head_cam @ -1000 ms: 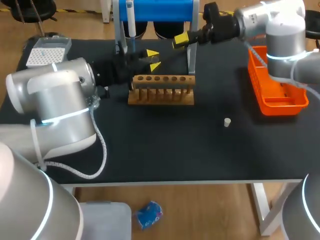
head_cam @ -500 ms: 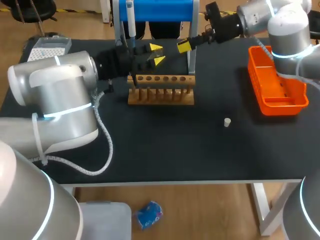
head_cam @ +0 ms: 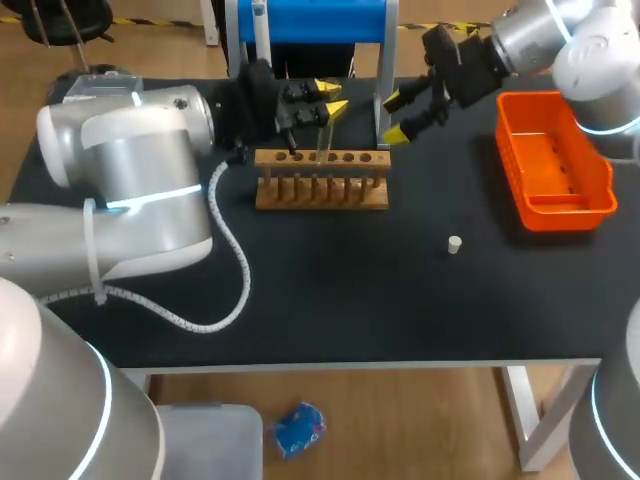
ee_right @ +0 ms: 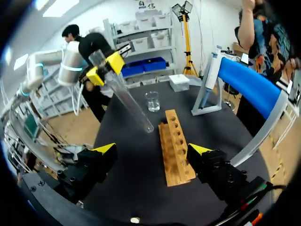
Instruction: Invert the test tube, pick up the pipette, mount the tip to pipette, aspirate from beaker and dispense into the tube, eject the tip, return the pipette, and cap with the stopper.
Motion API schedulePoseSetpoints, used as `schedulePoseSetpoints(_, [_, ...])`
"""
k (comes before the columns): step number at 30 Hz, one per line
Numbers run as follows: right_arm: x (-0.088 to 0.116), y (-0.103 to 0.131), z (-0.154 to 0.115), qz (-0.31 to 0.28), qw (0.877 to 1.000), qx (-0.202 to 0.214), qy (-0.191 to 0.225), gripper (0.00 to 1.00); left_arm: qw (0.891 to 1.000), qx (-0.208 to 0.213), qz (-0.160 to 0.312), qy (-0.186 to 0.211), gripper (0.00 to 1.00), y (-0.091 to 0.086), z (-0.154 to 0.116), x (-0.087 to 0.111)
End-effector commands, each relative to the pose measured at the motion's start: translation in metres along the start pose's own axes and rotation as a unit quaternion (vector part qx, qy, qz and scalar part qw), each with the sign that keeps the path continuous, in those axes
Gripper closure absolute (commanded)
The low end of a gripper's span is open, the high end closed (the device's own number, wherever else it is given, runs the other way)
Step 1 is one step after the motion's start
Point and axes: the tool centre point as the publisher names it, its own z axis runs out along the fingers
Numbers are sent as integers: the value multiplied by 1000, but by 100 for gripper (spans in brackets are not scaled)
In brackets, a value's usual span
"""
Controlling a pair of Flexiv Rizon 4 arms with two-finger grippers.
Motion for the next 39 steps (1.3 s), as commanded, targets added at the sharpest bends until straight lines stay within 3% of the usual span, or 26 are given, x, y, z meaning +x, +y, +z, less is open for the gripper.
schedulePoseSetpoints(1, [7, 7, -4, -11, 999, 25, -45, 0, 1000, -10, -2, 8, 100, -3, 2, -4])
schedulePoseSetpoints(7, [7, 7, -4, -11, 999, 25, -45, 0, 1000, -10, -2, 8, 100, -3, 2, -4])
schedulePoseSetpoints(13, [-5, -15, 4, -65, 996, 10, -52, 0, 999, 14, -47, 20, 100, -1, 14, -20])
schedulePoseSetpoints(24, [-15, -40, 10, -112, 993, -15, -18, 0, 996, 31, -68, 39, 100, 10, 33, -34])
schedulePoseSetpoints(39, [-28, -62, 35, -133, 991, -21, 11, 0, 995, 24, -87, 39, 100, 29, 38, -48])
